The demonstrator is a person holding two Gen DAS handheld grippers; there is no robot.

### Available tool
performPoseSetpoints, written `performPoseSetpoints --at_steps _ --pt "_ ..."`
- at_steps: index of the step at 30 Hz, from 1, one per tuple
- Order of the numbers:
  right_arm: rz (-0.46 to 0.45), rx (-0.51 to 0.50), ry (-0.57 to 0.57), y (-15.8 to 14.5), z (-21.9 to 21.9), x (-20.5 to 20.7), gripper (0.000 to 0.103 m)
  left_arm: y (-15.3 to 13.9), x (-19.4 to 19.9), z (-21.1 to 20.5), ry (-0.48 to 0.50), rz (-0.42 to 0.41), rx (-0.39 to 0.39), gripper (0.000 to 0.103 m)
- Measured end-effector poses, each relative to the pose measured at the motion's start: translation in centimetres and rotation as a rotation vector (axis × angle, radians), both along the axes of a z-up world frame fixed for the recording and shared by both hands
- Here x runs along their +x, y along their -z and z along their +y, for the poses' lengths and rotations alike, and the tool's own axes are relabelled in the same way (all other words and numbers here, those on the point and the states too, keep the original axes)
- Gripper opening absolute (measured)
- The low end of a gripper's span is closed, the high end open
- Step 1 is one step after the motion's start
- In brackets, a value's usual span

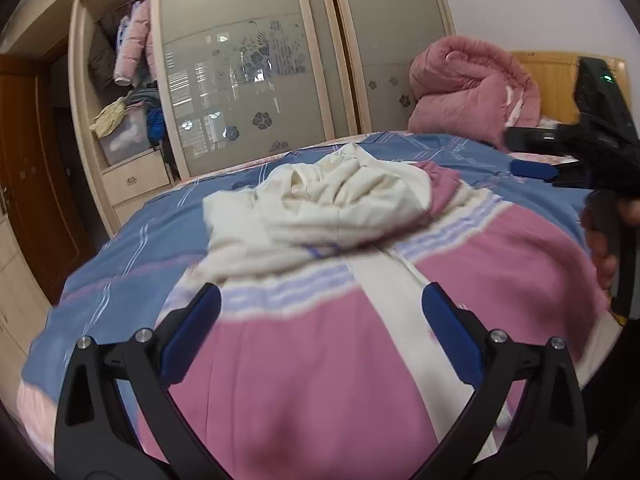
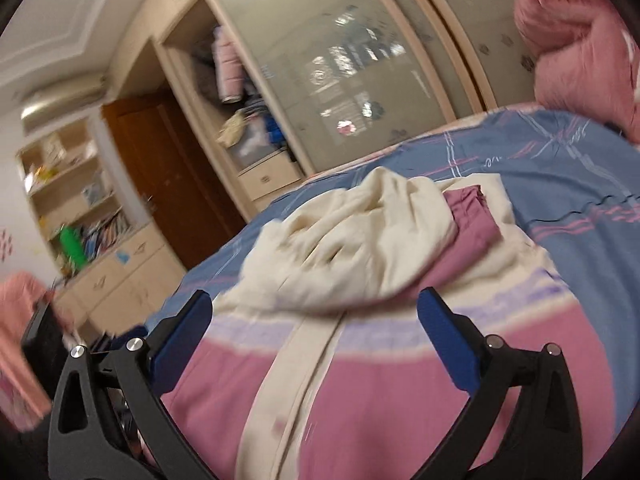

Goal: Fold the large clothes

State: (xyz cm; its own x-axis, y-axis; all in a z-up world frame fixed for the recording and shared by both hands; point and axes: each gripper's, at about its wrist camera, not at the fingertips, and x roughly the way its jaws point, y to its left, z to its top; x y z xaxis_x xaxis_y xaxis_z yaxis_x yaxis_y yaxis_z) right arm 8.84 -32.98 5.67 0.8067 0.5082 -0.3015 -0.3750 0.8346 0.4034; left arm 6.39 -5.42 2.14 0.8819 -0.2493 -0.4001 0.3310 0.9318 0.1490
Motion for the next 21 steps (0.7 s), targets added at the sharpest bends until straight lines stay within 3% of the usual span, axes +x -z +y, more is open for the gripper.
performPoseSetpoints --at_steps 4,8,11,17,21 --pt "-0.121 -0.093 0.062 -0.5 -1.1 -8.3 0.102 0.8 -4.5 3.2 -0.064 0.056 -0.067 0.101" --pt "-0.212 -0.191 0.174 0.0 -1.8 -14.4 0.102 0.3 -8.3 5.9 -0.127 0.023 -0.147 0.101" --pt "-0.21 -0.253 0.238 1.0 -2.0 -16.3 0.102 0.4 -9.5 6.9 -0.161 0.025 -0.158 0.101" --pt "-0.137 -0.278 0.219 2.9 -2.0 -16.1 0.102 1.6 -9.0 6.4 -0.16 0.059 -0.114 0.101" --pt "-0.169 -0.266 0.21 3.1 -1.6 -16.2 0.102 2.8 -8.1 5.7 -0.137 0.074 -0.127 0.101"
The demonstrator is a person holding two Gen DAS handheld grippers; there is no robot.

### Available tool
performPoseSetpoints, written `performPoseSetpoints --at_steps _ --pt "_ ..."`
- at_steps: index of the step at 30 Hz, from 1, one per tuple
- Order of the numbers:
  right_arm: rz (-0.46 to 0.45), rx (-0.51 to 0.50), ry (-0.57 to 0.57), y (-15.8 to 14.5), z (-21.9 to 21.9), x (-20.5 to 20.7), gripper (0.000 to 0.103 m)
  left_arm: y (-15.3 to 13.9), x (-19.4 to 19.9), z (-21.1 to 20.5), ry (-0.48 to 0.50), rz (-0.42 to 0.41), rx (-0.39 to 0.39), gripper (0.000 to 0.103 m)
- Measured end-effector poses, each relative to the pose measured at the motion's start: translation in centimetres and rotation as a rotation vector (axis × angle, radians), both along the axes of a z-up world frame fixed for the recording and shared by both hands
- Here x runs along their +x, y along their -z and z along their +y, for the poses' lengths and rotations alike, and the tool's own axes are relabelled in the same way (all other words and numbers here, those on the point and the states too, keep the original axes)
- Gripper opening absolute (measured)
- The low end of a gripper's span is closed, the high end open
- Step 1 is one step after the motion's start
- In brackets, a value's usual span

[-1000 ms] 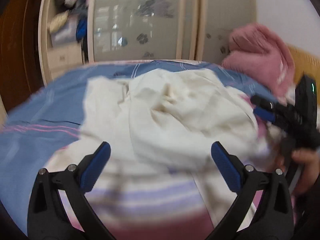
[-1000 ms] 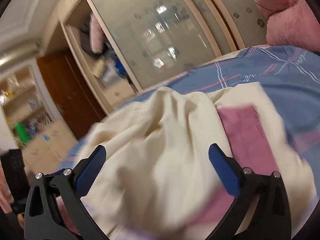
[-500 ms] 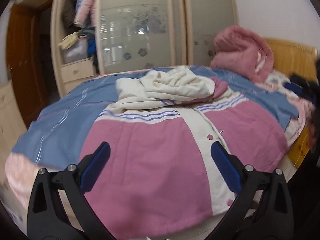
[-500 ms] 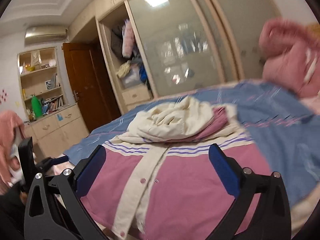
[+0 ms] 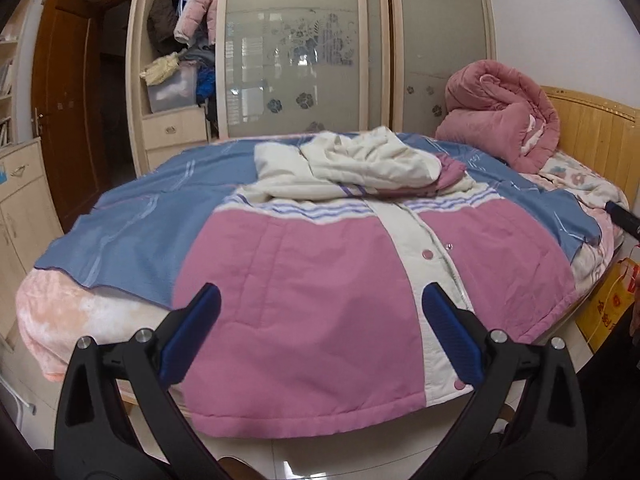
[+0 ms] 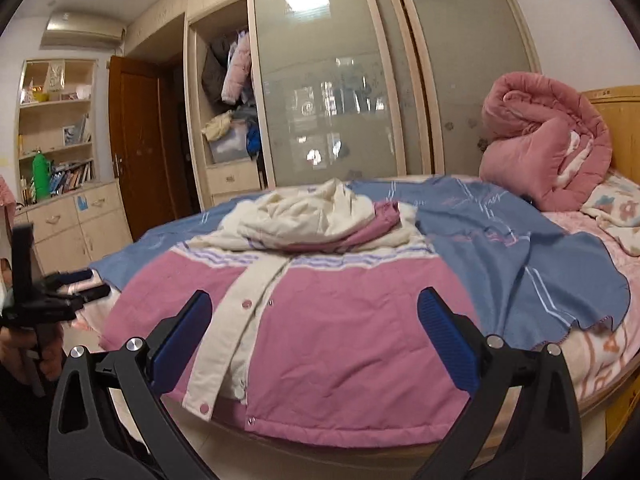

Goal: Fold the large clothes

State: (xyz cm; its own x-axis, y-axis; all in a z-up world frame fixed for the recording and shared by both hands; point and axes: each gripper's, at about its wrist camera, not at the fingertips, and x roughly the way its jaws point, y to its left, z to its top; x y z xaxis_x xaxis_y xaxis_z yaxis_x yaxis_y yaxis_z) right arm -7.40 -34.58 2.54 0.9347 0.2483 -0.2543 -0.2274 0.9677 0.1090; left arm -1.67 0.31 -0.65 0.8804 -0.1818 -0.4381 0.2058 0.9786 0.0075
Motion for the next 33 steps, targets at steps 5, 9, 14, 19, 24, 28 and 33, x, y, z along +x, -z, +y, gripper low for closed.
performPoseSetpoints --at_steps 5,9,14,19,24,28,33 --pt "0.045 -0.007 0.012 1.3 0.3 1.4 0.102 0.2 0.6 -1.0 0.029 0.008 0.016 0.101" --pt "0.026 -0.009 -0.004 1.2 0.6 1.3 0.102 0.3 0.4 -1.5 0.046 -0.003 0.037 0.101" --pt "0.04 -0.003 -0.013 1.4 0.7 1.6 0.102 0.5 0.7 -0.9 0.036 0.014 0.016 0.101" --pt "0.037 0.004 -0.015 1.3 0.6 1.7 0.102 0.5 1.1 -0.4 0.025 0.026 -0.009 0.101" --pt "0.04 0.009 -0.021 1.3 0.6 1.8 0.102 0.6 1.3 -0.7 0.034 0.027 -0.004 0.101" --pt "0.035 0.02 -0.02 1.1 0.2 1.7 0.102 0.6 1.2 -1.0 0.05 0.029 0.0 0.101" --pt "0.021 0.041 -0.028 -0.7 -1.9 2.0 0.102 -0.2 0.8 -0.5 0.104 0.017 -0.02 0.101"
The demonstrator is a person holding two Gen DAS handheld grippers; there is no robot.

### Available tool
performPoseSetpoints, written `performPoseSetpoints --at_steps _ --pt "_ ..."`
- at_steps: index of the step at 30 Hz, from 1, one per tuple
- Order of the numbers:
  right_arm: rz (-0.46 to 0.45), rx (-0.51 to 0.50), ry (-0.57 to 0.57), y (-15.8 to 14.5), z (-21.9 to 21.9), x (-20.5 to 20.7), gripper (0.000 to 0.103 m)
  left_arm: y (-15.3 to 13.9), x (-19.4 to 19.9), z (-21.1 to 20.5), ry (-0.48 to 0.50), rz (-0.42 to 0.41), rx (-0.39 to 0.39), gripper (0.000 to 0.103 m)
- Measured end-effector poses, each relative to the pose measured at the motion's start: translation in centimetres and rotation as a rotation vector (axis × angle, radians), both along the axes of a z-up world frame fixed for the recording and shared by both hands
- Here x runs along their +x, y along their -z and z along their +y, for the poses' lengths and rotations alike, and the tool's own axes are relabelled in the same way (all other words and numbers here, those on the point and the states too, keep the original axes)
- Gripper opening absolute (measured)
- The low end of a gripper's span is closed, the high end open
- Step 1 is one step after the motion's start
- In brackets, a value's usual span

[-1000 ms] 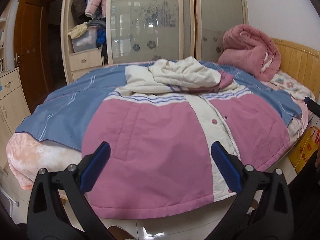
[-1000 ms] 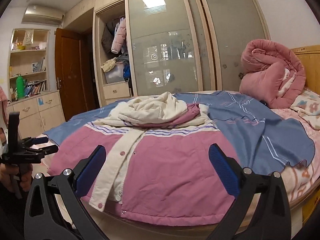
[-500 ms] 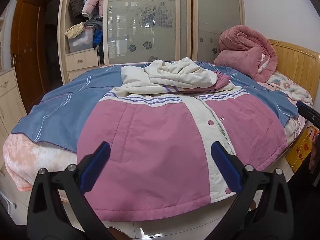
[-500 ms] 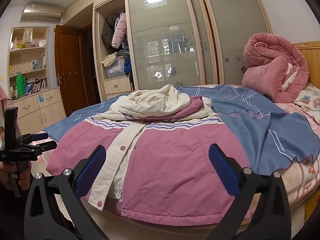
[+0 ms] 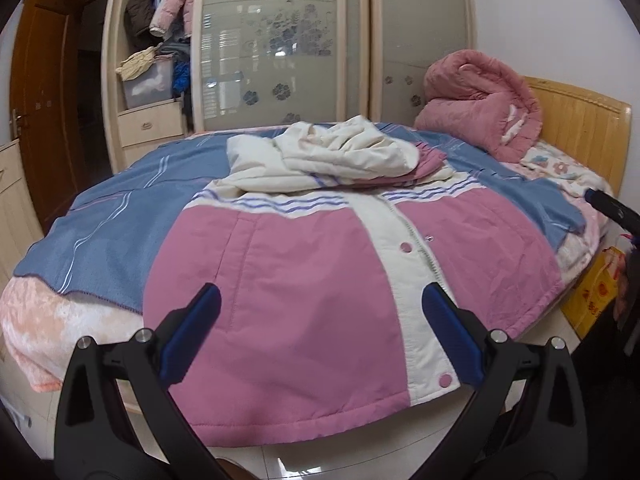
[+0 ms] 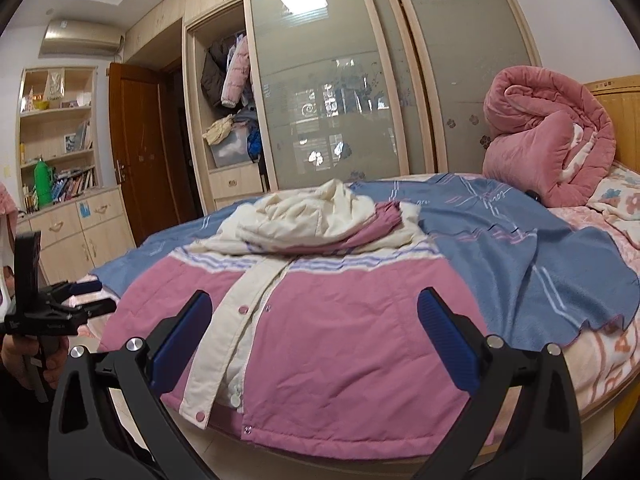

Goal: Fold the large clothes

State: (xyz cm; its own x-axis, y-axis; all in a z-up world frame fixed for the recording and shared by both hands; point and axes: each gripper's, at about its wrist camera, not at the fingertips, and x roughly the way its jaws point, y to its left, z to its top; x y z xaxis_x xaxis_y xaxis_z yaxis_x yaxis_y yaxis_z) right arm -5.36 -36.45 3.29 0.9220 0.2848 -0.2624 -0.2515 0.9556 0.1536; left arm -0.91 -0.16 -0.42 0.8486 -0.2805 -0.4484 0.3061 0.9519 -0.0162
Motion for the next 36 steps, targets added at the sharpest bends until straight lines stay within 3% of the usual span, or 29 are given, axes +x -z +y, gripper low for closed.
performPoseSetpoints --at_steps 4,7,11,15,17,20,22,25,31,34,36 --pt "0.052 -0.039 -0.039 -2.2 -2.7 2.3 0.102 -1.8 0.6 1.6 0.153 0.08 -0.081 0.101" --pt "0.181 -0.065 -0.081 -2.1 -5.1 5.8 0.102 -3.4 1.0 3.3 0.178 0.081 -0.092 0.101" --pt "0.392 0.056 -0.198 1.2 -9.1 10.9 0.102 -4.1 2.1 5.6 0.157 0.073 -0.027 0.101" --pt "0.534 0.17 -0.176 6.2 -13.2 13.9 0.1 -2.9 4.1 8.7 0.062 0.075 -0.029 0.101" --pt "0.565 0.192 -0.183 7.3 -14.3 14.1 0.082 -1.9 5.2 10.0 0.002 0.119 -0.073 0.101" --pt "0.598 0.239 -0.231 8.5 -15.2 14.4 0.081 -1.7 5.8 10.2 -0.014 0.145 -0.105 0.101" --pt "0.637 0.24 -0.263 9.7 -15.1 14.5 0.081 -1.8 5.8 9.6 -0.004 0.129 -0.08 0.101" --pt "0.645 0.18 -0.235 9.7 -14.8 13.7 0.071 -1.4 6.1 8.3 0.022 0.143 -0.05 0.101" --pt "0.737 0.3 -0.344 11.7 -15.3 11.9 0.07 -0.9 5.9 6.0 0.076 0.131 0.042 0.101" --pt "0.778 0.402 -0.406 12.5 -16.1 11.3 0.058 -0.7 5.9 5.7 0.088 0.143 0.049 0.101" --pt "0.815 0.405 -0.428 13.1 -15.8 11.1 0.05 -0.5 6.0 5.8 0.084 0.152 0.049 0.101"
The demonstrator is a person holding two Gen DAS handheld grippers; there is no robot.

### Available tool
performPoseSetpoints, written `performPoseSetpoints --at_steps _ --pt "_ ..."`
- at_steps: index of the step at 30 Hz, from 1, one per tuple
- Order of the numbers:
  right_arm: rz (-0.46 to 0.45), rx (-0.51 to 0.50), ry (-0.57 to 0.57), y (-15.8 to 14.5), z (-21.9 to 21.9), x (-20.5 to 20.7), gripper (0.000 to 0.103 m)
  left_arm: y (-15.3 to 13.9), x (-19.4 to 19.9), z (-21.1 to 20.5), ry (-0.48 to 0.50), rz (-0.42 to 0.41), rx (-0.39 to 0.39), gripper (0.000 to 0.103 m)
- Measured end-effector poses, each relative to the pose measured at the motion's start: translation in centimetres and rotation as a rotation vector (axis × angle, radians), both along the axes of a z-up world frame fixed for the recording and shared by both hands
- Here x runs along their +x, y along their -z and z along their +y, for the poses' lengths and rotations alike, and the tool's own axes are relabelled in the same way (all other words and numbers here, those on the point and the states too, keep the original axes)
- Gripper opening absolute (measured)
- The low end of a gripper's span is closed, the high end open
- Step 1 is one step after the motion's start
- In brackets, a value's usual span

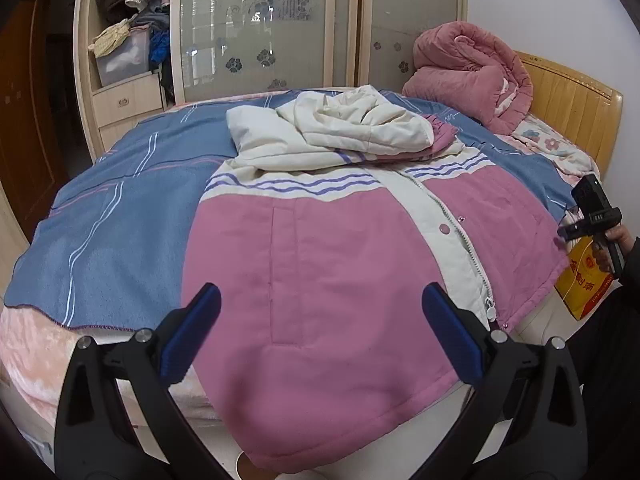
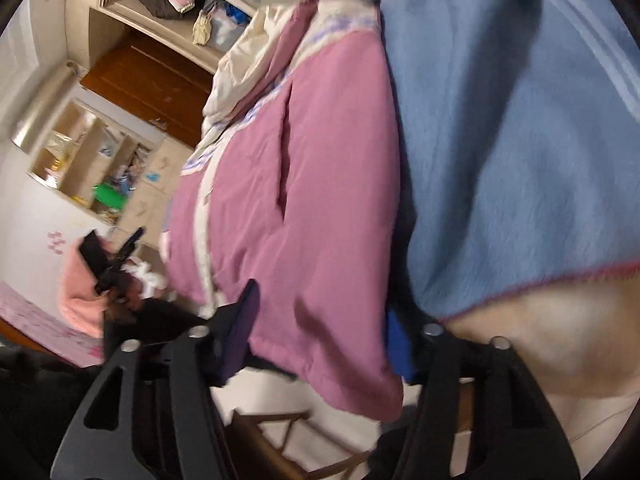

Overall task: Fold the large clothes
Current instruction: 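Grasp the jacket hem with the right gripper and lift it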

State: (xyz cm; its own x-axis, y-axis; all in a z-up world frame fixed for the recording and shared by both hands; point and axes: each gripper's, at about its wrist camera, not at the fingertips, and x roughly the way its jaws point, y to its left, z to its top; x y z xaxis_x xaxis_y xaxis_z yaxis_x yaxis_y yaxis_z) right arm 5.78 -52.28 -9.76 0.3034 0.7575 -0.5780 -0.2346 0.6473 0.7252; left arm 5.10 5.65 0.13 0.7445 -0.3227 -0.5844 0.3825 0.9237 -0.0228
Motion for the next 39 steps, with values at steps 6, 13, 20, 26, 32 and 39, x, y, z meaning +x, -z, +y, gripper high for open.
performPoseSetpoints --at_steps 6,13,20,26,32,39 --pt "0.058 0.019 0.003 1.2 -0.1 0.4 0.047 -0.1 0.0 0.3 -0.011 0.005 -0.021 0.101" --pt "0.047 0.027 0.028 1.0 0.1 0.3 0.049 -0.1 0.0 0.5 -0.011 0.011 -0.018 0.101" --pt "-0.019 0.16 -0.063 -2.4 2.9 -0.1 0.049 0.2 -0.1 2.3 -0.033 0.043 -0.077 0.101" --pt "-0.031 0.119 -0.024 -3.9 4.3 0.7 0.022 0.8 0.2 4.9 -0.056 0.11 -0.17 0.101" --pt "-0.043 0.065 0.022 -4.4 5.2 0.5 0.01 2.3 0.7 7.6 -0.103 0.208 -0.243 0.101" --pt "-0.062 0.049 0.068 -4.8 4.6 -0.6 0.009 5.3 2.3 11.5 -0.193 0.404 -0.405 0.101"
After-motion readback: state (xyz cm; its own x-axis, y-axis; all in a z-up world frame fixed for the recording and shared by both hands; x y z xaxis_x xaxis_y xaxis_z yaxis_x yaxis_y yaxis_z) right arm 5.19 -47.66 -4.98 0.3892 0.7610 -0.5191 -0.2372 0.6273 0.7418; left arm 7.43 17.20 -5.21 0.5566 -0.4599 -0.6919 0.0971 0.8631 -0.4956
